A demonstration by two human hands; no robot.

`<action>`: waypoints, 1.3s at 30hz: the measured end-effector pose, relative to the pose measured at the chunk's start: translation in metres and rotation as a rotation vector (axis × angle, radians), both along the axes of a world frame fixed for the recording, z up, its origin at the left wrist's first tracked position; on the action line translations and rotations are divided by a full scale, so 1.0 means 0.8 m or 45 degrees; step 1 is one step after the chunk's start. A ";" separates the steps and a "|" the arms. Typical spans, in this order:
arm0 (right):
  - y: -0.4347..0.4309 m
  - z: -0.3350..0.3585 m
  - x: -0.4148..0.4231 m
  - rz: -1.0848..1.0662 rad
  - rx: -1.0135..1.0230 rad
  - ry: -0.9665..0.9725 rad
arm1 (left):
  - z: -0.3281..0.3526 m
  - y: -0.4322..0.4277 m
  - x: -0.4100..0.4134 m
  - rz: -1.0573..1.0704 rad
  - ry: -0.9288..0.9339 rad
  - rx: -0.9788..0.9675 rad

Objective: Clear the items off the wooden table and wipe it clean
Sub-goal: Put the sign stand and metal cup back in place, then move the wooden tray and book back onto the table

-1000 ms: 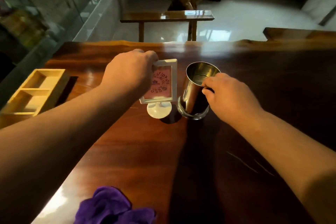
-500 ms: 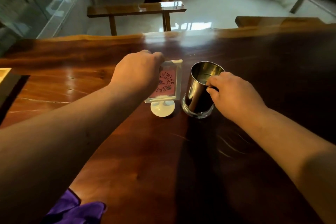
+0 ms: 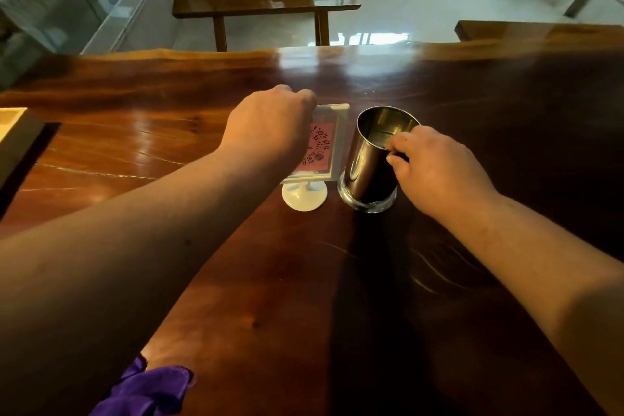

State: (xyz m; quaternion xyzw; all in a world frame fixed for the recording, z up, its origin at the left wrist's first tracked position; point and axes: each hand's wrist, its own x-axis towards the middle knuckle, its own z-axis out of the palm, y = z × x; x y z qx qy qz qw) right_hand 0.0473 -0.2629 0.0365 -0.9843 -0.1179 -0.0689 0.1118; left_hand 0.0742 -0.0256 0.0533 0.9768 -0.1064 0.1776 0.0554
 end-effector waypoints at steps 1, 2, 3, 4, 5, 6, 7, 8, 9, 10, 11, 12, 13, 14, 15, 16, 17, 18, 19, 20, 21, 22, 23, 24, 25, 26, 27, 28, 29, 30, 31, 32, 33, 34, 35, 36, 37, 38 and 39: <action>0.000 0.000 -0.001 -0.001 0.001 -0.002 | 0.000 -0.001 0.000 0.003 0.005 0.002; 0.000 0.000 -0.002 -0.002 0.000 -0.004 | 0.001 -0.001 0.000 0.005 0.009 0.003; 0.001 0.001 -0.003 -0.002 -0.004 -0.006 | 0.001 -0.001 0.000 0.002 0.013 0.004; 0.002 0.001 -0.004 -0.003 -0.011 -0.008 | 0.001 -0.001 0.000 -0.001 0.018 0.006; 0.003 0.002 -0.005 -0.006 -0.021 -0.011 | 0.002 0.000 0.000 0.000 0.023 0.005; 0.004 0.004 -0.007 -0.014 -0.037 -0.017 | 0.002 0.001 -0.001 0.003 0.022 -0.008; 0.005 0.006 -0.009 -0.024 -0.060 -0.032 | 0.003 0.004 -0.003 0.007 0.012 -0.034; 0.007 0.008 -0.011 -0.038 -0.087 -0.054 | 0.004 0.008 -0.005 0.010 -0.009 -0.063; 0.009 0.012 -0.013 -0.053 -0.104 -0.081 | 0.006 0.012 -0.009 0.009 -0.039 -0.088; 0.012 0.016 -0.015 -0.067 -0.105 -0.108 | 0.009 0.018 -0.013 0.005 -0.070 -0.108; 0.017 0.021 -0.017 -0.077 -0.093 -0.136 | 0.012 0.025 -0.018 0.000 -0.095 -0.126; 0.023 0.026 -0.019 -0.086 -0.075 -0.161 | 0.015 0.034 -0.024 -0.005 -0.113 -0.142; 0.031 0.032 -0.020 -0.088 -0.050 -0.183 | 0.018 0.044 -0.030 -0.006 -0.125 -0.155; 0.042 0.037 -0.022 -0.082 -0.019 -0.203 | 0.021 0.055 -0.036 0.004 -0.132 -0.164; 0.055 0.042 -0.023 -0.069 0.012 -0.221 | 0.024 0.069 -0.041 0.025 -0.135 -0.169; 0.071 0.048 -0.024 -0.050 0.037 -0.234 | 0.026 0.084 -0.046 0.053 -0.133 -0.167; 0.089 0.052 -0.025 -0.027 0.056 -0.243 | 0.028 0.101 -0.051 0.084 -0.127 -0.158; 0.110 0.056 -0.026 0.001 0.072 -0.250 | 0.030 0.120 -0.057 0.113 -0.118 -0.148; 0.131 0.060 -0.027 0.032 0.092 -0.255 | 0.032 0.140 -0.062 0.136 -0.108 -0.137; 0.153 0.063 -0.028 0.065 0.120 -0.258 | 0.033 0.162 -0.068 0.156 -0.098 -0.128; 0.177 0.066 -0.028 0.098 0.153 -0.258 | 0.033 0.185 -0.074 0.175 -0.088 -0.119; 0.201 0.068 -0.029 0.130 0.182 -0.256 | 0.033 0.208 -0.081 0.195 -0.080 -0.110; 0.226 0.069 -0.030 0.161 0.198 -0.254 | 0.032 0.231 -0.089 0.222 -0.075 -0.100; 0.251 0.070 -0.032 0.193 0.206 -0.253 | 0.031 0.255 -0.097 0.260 -0.075 -0.089; 0.277 0.070 -0.034 0.227 0.212 -0.253 | 0.029 0.278 -0.105 0.300 -0.077 -0.080; 0.303 0.070 -0.036 0.262 0.218 -0.251 | 0.026 0.301 -0.114 0.338 -0.080 -0.073; 0.329 0.068 -0.038 0.299 0.225 -0.250 | 0.023 0.324 -0.124 0.372 -0.080 -0.065; 0.355 0.067 -0.041 0.336 0.231 -0.250 | 0.020 0.348 -0.133 0.400 -0.076 -0.059; 0.381 0.064 -0.044 0.372 0.235 -0.245 | 0.017 0.372 -0.144 0.425 -0.068 -0.052; 0.408 0.062 -0.047 0.410 0.239 -0.233 | 0.013 0.396 -0.154 0.453 -0.061 -0.044; 0.435 0.059 -0.050 0.452 0.242 -0.217 | 0.009 0.420 -0.165 0.489 -0.051 -0.034; 0.461 0.056 -0.055 0.497 0.244 -0.201 | 0.005 0.444 -0.176 0.531 -0.037 -0.026; 0.488 0.052 -0.059 0.543 0.241 -0.182 | 0.001 0.468 -0.187 0.576 -0.017 -0.024; 0.514 0.048 -0.064 0.586 0.235 -0.158 | -0.002 0.492 -0.199 0.623 0.008 -0.032; 0.539 0.044 -0.069 0.623 0.229 -0.134 | -0.006 0.514 -0.210 0.669 0.037 -0.044; 0.564 0.039 -0.075 0.656 0.225 -0.113 | -0.011 0.536 -0.222 0.712 0.067 -0.057; 0.587 0.035 -0.081 0.684 0.224 -0.097 | -0.015 0.554 -0.233 0.747 0.099 -0.068; 0.610 0.031 -0.086 0.710 0.222 -0.091 | -0.020 0.572 -0.244 0.779 0.129 -0.076; 0.634 0.025 -0.093 0.734 0.214 -0.090 | -0.026 0.591 -0.256 0.809 0.157 -0.081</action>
